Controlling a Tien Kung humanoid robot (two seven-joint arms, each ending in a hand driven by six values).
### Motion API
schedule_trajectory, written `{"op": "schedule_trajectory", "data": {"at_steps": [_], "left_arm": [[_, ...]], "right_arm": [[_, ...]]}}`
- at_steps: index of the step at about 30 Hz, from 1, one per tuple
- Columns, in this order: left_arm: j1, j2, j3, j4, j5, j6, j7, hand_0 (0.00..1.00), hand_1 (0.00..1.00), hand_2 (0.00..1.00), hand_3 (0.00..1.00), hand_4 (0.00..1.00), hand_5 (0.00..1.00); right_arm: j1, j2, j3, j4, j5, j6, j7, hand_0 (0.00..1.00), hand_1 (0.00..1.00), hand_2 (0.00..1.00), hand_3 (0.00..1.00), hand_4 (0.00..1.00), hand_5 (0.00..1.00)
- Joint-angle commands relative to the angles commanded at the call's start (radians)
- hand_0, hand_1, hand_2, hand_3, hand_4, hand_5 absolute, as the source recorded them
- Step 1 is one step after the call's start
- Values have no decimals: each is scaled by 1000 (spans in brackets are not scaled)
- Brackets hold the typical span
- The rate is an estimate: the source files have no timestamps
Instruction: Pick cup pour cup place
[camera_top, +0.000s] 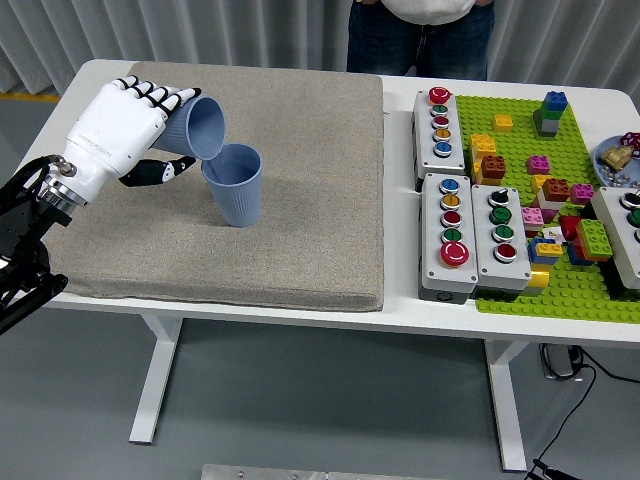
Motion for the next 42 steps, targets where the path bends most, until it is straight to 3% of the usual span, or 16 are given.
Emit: {"op": "schedule_trajectory", "data": {"at_steps": [4,11,14,37,42], "left_arm": [[7,-7,-14,5,0,0,-23,494,537,667,621,517,54],[25,-33,-60,13,0,0,-145,494,536,665,620,518,55],[33,-44,-78,19,-70,0,-181,494,536,663,617,519,57],[49,-56,-97,29,-156,0,-209,492,533,660,613,522,81],[56,-61,-107,30,-223,0,-239,492,533,659,612,523,85]], "right_arm": [[0,0,2,0,-1,0,-1,772,700,748,630,224,205],[3,1,5,0,-5,1,-2,772,701,748,630,223,206],[4,2,6,0,-4,2,-2,771,702,748,630,221,210],[-1,5,11,0,-12,3,-4,771,702,750,629,217,210],[-3,6,13,0,-15,3,-6,771,703,750,629,217,208]]}}
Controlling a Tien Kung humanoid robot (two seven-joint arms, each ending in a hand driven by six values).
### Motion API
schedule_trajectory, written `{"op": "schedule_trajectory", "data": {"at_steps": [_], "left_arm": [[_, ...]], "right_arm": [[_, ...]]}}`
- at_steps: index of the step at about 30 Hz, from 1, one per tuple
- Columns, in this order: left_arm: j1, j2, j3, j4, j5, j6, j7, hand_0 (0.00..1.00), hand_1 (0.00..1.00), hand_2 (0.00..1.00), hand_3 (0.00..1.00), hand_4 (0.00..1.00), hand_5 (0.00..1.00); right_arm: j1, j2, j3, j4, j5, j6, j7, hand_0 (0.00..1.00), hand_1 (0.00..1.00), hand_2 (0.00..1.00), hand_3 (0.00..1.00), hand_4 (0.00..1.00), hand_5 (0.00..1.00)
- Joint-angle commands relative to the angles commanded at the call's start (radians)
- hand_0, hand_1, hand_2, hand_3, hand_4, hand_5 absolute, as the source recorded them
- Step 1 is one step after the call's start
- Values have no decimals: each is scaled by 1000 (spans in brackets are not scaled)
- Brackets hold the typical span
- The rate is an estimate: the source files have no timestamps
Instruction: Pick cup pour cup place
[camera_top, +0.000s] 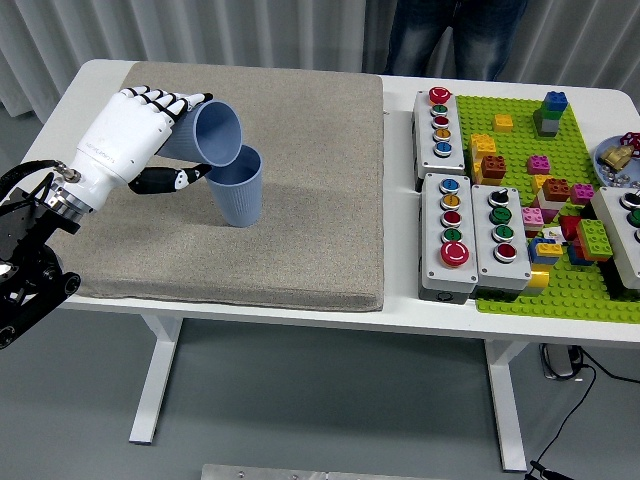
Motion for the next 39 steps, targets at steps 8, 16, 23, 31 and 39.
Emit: {"op": "schedule_trajectory", "data": {"at_steps": [8,16,23,31,39], "left_arm": [[12,-12,-36,13,-139,0,-43,493,533,658,611,529,93],[37,-37,-87,37,-450,-6,-99,492,530,657,610,530,95],[56,-72,-134,58,-734,-156,-118,490,525,648,604,535,98],[77,-148,-161,113,-1070,-215,-103,488,522,645,601,536,100],[114,-230,-184,146,-1111,-186,-145,488,521,639,597,539,104]], "right_arm": [[2,1,0,0,1,3,-1,772,702,750,630,215,209],[3,1,4,0,-3,5,-2,771,702,750,630,215,210],[7,1,3,0,-1,6,-3,772,702,750,630,215,209],[6,3,3,0,-2,6,-4,772,702,750,630,216,210],[6,7,2,0,-2,7,-5,772,703,752,631,216,212]]}}
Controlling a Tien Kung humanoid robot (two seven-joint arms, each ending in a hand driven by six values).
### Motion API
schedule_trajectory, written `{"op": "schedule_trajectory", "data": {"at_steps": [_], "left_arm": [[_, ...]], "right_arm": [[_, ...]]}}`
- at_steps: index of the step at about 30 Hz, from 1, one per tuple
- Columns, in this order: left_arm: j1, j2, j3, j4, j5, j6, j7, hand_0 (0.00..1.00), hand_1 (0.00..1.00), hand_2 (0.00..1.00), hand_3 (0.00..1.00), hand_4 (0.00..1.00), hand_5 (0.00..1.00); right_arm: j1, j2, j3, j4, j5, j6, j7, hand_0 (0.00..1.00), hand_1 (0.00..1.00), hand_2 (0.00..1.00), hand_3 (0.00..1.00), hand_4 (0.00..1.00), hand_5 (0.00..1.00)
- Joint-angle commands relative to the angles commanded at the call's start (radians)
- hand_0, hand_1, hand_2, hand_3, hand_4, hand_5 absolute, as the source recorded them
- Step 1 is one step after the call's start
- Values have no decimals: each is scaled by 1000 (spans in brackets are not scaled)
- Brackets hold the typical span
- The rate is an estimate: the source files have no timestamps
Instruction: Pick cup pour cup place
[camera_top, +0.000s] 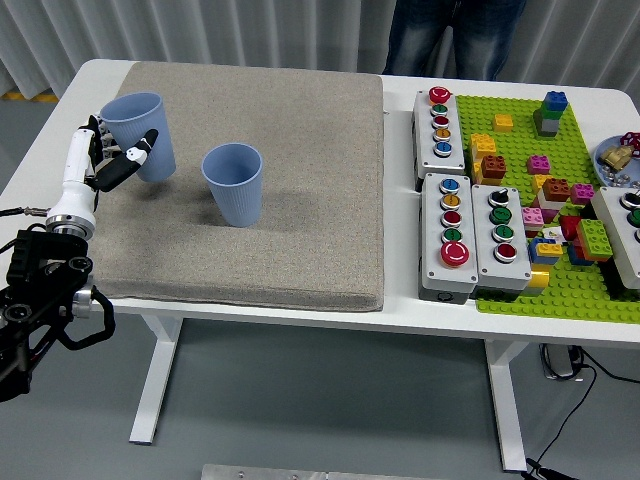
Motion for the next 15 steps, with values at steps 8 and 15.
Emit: {"op": "schedule_trajectory", "data": {"at_steps": [8,15], "left_arm": [[30,-49,-34,14,52,21,-47,495,521,640,596,541,104],[57,-84,-40,48,75,35,-65,502,535,646,598,545,105]], "right_arm": [[-2,4,2,0,-5,1,-2,772,704,752,632,216,213],[-4,8,2,0,-10,1,-5,772,704,751,632,216,218]]}}
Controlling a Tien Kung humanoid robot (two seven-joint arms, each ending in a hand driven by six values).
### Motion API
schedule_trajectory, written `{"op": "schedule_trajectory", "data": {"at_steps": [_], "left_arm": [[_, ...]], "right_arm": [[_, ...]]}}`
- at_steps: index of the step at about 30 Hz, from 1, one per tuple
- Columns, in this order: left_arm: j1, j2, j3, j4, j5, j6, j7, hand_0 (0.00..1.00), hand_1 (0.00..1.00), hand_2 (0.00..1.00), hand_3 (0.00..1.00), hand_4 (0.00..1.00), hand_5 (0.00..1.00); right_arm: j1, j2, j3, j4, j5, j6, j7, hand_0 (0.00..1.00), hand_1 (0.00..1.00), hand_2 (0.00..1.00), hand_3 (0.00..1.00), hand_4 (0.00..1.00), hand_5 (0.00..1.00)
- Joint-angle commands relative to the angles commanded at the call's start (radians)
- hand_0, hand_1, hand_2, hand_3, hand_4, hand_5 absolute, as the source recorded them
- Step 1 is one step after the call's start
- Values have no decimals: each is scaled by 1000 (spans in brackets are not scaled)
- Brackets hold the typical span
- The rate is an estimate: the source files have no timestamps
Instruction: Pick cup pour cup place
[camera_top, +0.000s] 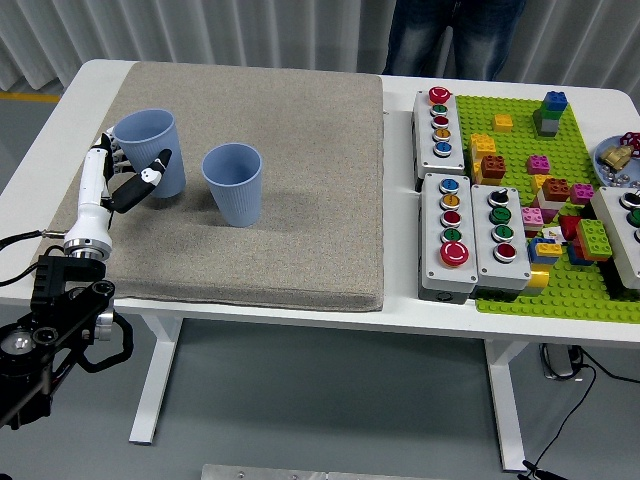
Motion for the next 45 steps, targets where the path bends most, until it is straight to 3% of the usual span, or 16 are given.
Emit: {"op": "schedule_trajectory", "data": {"at_steps": [10,19,20,25,26,37,38,45], "left_arm": [[25,-26,0,42,-1,-2,-33,511,540,648,597,550,116],[34,-29,-7,26,-13,-19,-74,522,548,656,600,566,131],[35,-29,-7,24,-13,-20,-77,534,571,693,608,639,218],[38,-30,-11,14,-2,-32,-93,534,571,693,608,639,218],[38,-30,-11,14,-1,-33,-94,535,578,704,614,682,250],[30,-47,-20,34,47,-12,-107,543,586,711,616,681,260],[29,-49,-20,35,49,-10,-108,546,585,710,623,711,306],[32,-54,-14,48,64,-4,-115,549,586,711,621,695,281]], "right_arm": [[-4,4,3,0,-7,1,-3,772,705,753,632,215,220],[-1,3,4,0,-6,3,-3,772,704,753,632,215,224],[-1,2,4,0,-5,3,-3,772,705,753,633,214,224],[1,2,5,0,-6,3,-4,772,705,753,633,214,224],[1,2,5,0,-6,3,-4,772,705,753,633,214,224],[5,2,4,0,-3,4,-3,772,705,753,633,213,224],[5,2,4,0,-3,4,-3,772,705,752,632,214,223],[5,2,3,0,-3,4,-3,772,704,751,632,214,222]]}}
